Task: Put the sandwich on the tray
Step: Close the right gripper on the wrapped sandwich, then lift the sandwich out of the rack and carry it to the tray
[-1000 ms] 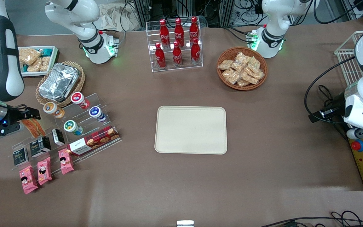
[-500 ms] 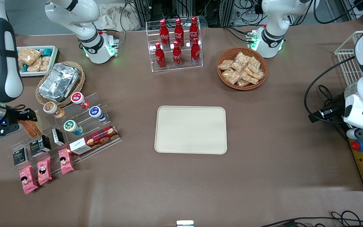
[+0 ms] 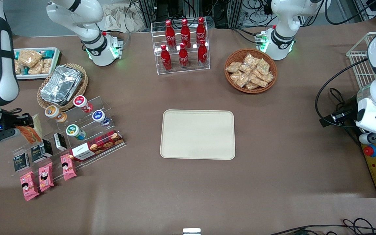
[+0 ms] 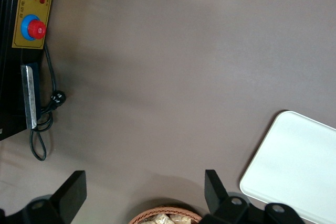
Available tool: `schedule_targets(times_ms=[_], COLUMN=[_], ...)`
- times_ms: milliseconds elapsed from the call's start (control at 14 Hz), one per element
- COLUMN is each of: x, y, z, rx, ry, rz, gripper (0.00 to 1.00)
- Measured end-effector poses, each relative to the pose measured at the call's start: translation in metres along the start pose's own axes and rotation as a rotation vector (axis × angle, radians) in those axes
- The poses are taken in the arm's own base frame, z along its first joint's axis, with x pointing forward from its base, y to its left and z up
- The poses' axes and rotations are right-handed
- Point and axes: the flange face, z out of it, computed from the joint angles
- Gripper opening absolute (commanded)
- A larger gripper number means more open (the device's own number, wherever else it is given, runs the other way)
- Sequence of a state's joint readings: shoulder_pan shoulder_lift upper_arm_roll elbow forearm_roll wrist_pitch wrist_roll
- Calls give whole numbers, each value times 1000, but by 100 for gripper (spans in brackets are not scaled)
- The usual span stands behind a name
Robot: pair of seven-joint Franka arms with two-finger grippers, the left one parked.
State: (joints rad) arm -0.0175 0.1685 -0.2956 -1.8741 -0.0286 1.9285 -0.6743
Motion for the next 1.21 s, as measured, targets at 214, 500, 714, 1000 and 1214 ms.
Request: schedule_targets(times_ms=[214,500,714,1000,1214], x=[19,57,91,143,180], y=[-16,-76,-147,-268,-338], z=[-60,-118,-133,-127,-114], rx=[-19,-54,-71,-63,-68], ry=[23,60,77,87,142], rz=[-41,-157,-284,-460,-557], gripper=[36,36,36,36,36])
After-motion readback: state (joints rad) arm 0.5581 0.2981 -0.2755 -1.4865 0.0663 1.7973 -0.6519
